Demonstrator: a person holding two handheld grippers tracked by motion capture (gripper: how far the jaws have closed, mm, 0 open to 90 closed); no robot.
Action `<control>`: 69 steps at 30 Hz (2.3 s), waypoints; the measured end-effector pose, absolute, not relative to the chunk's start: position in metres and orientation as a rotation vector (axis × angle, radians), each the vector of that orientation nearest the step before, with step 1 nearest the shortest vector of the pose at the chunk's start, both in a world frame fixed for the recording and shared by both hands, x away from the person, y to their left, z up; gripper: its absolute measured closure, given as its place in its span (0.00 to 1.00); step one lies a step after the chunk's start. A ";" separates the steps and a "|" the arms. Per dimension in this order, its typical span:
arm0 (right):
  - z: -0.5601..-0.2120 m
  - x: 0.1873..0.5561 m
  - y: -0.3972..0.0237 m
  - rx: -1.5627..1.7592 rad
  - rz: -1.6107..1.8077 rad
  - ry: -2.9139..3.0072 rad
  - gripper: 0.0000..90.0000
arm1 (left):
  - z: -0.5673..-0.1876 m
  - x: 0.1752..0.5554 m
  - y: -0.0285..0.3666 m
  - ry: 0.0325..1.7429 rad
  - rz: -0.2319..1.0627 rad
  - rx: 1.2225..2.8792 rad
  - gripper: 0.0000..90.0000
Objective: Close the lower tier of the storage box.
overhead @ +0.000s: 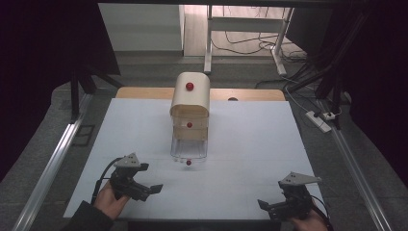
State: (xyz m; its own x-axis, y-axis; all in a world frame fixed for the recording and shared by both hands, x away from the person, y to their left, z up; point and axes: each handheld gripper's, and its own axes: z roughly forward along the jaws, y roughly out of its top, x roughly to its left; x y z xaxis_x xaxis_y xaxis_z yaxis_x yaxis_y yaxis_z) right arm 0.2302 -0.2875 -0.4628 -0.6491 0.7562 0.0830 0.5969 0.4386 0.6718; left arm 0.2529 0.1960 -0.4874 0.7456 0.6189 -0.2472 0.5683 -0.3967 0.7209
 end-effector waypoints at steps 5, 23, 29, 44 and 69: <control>-0.463 0.230 -0.287 1.178 1.007 2.462 0.00 | -0.487 0.258 0.190 0.878 0.073 2.112 0.00; -0.463 0.230 -0.287 1.168 1.002 2.466 0.00 | -0.492 0.275 0.174 0.850 0.072 2.176 0.00; -0.463 0.230 -0.287 1.170 1.000 2.466 0.00 | -0.494 0.281 0.168 0.835 0.062 2.197 0.00; -0.463 0.230 -0.286 1.163 0.997 2.471 0.00 | -0.498 0.294 0.156 0.821 0.102 2.279 0.19; -0.463 0.230 -0.286 1.164 0.995 2.472 0.00 | -0.504 0.319 0.148 0.825 0.172 2.337 0.98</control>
State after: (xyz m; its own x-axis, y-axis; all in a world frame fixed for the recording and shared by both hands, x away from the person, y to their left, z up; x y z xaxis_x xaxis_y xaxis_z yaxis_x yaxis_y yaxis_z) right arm 0.2298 -0.2863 -0.4631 -0.6569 0.7504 0.0734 0.5919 0.4530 0.6666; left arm 0.3194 0.1485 -0.5041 0.7936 0.6022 -0.0866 0.5177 -0.5936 0.6161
